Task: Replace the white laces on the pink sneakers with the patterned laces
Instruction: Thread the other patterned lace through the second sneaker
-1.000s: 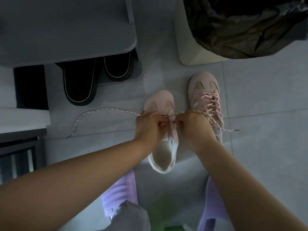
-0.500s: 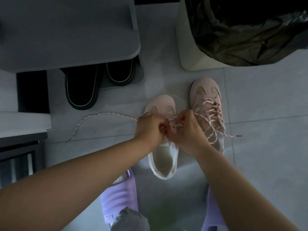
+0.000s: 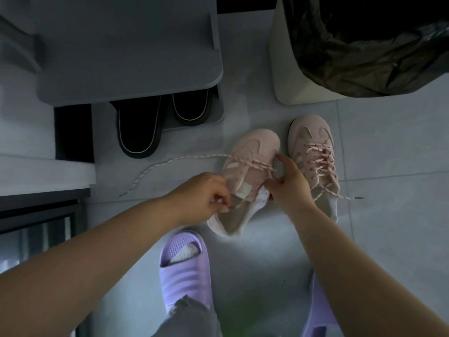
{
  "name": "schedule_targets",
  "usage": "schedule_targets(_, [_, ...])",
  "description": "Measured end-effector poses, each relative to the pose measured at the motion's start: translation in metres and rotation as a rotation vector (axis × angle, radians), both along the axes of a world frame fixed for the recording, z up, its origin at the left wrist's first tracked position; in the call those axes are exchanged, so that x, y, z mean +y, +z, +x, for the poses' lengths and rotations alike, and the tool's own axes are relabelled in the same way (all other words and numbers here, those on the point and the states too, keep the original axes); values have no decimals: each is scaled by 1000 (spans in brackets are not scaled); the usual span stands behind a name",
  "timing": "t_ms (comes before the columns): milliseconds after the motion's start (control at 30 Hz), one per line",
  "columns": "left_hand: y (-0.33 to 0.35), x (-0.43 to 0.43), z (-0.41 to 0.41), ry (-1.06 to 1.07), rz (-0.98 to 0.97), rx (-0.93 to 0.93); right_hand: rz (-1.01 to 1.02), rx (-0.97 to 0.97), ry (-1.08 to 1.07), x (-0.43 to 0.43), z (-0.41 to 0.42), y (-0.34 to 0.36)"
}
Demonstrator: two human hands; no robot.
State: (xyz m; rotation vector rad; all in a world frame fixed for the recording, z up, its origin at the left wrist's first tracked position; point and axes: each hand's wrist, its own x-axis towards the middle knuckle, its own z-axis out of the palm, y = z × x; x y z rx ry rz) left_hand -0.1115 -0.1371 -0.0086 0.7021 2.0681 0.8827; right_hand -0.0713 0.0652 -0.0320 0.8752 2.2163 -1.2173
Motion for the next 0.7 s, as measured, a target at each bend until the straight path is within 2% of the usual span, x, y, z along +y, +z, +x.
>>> schedule_targets(100, [18,-25,-5,185,97,-258,122,-4,104,-4,-6,7])
schedule_targets(167, [30,-28,-9,416,271,-533,258,-43,250,-10,-10,11])
schedule_targets(300, [45,-15,-17,726,635,-903,499,-49,522,-9,-18,16])
schedule_targets(367, [47,-16,-21,842,668,-991,520,-55,567,-3,-22,16])
schedule_targets(433, [39,-21,-22,902,491,-907,412,-56,495,2,-26,15])
schedule_targets(500, [27,-26,-19,823,163,-653,246,-54,403,2,-28,13])
schedule_targets(567, [11,-31,-17,532,-118,-317,122,-27,302,0,-28,10])
schedule_targets(633, [-2,-39,-17,127,-323,-36,45,-18,196,-3,-23,8])
schedule_targets(667, [-6,-43,-19,10,-384,39,23,-17,152,-3,-21,7])
schedule_targets(700, [-8,-50,-23,-11,-399,72,14,-20,121,-3,-19,6])
